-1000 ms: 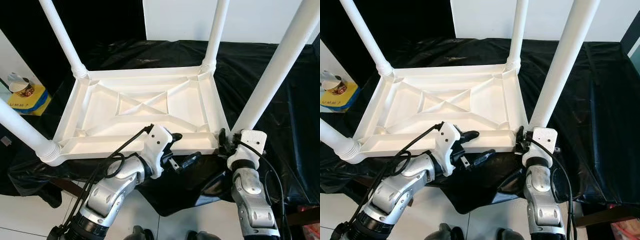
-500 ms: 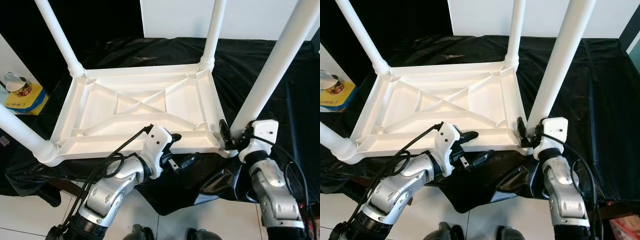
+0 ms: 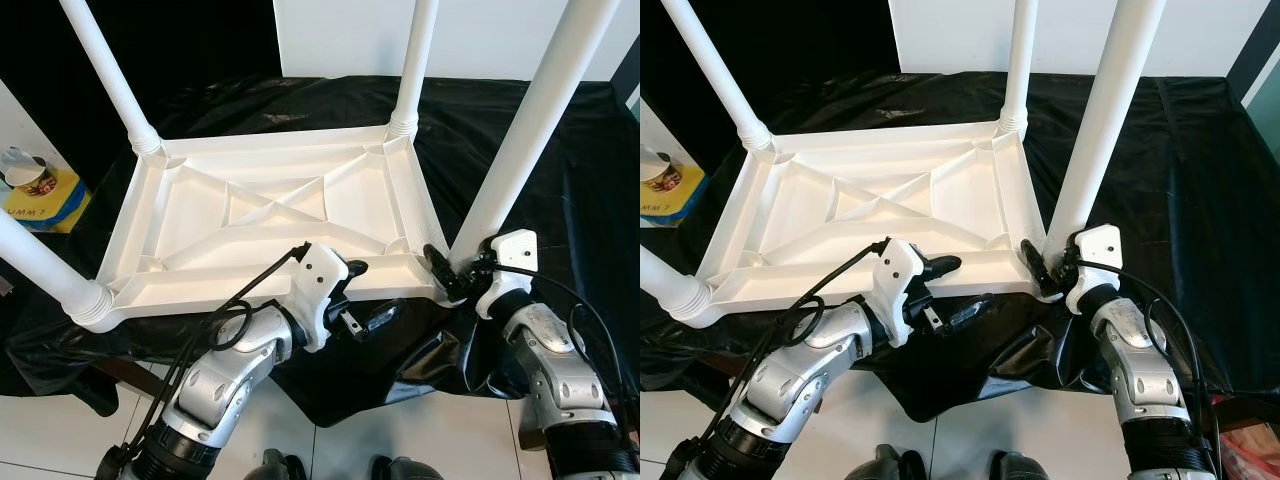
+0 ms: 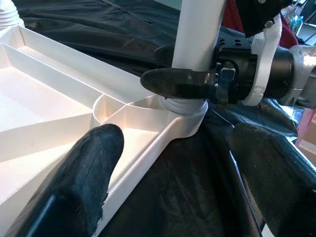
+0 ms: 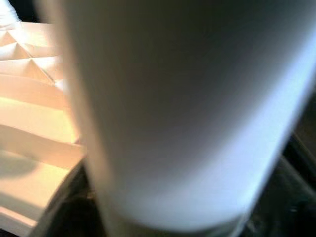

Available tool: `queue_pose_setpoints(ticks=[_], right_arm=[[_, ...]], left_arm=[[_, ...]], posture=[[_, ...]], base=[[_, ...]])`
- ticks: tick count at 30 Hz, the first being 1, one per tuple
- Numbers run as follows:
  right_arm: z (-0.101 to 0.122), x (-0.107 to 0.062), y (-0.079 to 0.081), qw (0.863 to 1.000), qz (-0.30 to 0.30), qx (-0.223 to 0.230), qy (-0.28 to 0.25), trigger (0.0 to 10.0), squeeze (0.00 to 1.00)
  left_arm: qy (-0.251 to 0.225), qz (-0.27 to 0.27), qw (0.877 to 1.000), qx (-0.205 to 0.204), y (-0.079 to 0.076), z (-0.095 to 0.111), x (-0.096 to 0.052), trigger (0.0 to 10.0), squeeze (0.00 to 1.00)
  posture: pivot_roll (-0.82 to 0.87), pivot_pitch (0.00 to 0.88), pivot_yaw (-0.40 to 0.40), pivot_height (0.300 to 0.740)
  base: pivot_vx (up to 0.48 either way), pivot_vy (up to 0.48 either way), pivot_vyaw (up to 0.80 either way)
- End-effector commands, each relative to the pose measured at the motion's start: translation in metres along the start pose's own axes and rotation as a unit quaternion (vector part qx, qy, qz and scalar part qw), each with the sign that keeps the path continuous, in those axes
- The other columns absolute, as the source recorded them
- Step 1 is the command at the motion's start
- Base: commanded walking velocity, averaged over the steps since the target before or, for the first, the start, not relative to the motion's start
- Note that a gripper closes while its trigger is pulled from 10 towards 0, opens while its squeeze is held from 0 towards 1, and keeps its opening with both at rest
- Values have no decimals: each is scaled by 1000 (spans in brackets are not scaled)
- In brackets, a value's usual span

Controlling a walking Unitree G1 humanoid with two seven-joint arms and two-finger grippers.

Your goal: Building children table

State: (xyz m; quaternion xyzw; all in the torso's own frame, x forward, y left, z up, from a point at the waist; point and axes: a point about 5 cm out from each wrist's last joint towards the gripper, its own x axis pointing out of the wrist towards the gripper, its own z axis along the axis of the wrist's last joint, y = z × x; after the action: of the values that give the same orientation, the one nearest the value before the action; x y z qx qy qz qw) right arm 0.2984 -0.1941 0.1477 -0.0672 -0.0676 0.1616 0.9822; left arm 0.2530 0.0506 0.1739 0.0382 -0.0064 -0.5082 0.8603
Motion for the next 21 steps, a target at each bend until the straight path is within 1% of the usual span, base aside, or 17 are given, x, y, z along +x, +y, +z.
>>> queue_pose_setpoints(ticks=[1,5,6,7,8,10,14,15,16,17,19,20,21], right_arm=[[-9,-2,-4,1000,-12,-7,27,0,0],[-11,-3,-6,999,-20,-1,32,0,0],[-12,-4,-6,999,-26,3,34,667,0],[-12,-4,-6,999,-26,3,34,667,0],[-14,-4,-6,999,-32,8,35,10000,0],[-15,-4,-4,998,-40,13,37,10000,0],[-17,-6,-1,996,-78,22,41,10000,0],[-17,-6,-1,996,-78,22,41,10000,0],[-19,-8,0,993,-109,29,44,10000,0],[-19,-8,1,991,-119,28,45,10000,0],[-19,-8,1,991,-119,28,45,10000,0],[-21,-10,1,989,-134,31,49,10000,0],[-21,-10,1,989,-134,31,49,10000,0]], left_arm=[[6,0,1000,-1,1,-4,-2,10000,0],[6,2,1000,-2,1,-4,-2,10000,0],[6,2,1000,-2,0,-5,-2,10000,0],[6,2,1000,-2,0,-5,-2,10000,0],[6,2,1000,-2,0,-5,-3,10000,0],[6,2,1000,-3,0,-5,-3,10000,0],[7,2,1000,-3,0,-6,-3,10000,0],[7,2,1000,-3,0,-6,-3,10000,0],[7,3,1000,-4,1,-6,-3,10000,0],[8,4,1000,-4,1,-7,-3,10000,0],[8,4,1000,-4,1,-7,-3,10000,0],[8,4,1000,-4,0,-7,-3,10000,0],[8,4,1000,-4,0,-7,-3,10000,0]], posture=[[-23,138,4,740],[-23,137,3,740],[-24,139,3,740],[-24,139,3,740],[-24,140,1,740],[-23,140,2,740],[-16,140,3,740],[-16,140,3,740],[-16,140,3,740],[-10,139,2,740],[-10,139,2,740],[-9,137,2,740],[-9,137,2,740]], base=[[0,0,0],[0,0,0],[0,0,0],[0,0,0],[0,0,0],[0,0,0],[0,0,0],[0,0,0],[0,0,0],[0,0,0],[0,0,0],[0,0,0],[0,0,0]])
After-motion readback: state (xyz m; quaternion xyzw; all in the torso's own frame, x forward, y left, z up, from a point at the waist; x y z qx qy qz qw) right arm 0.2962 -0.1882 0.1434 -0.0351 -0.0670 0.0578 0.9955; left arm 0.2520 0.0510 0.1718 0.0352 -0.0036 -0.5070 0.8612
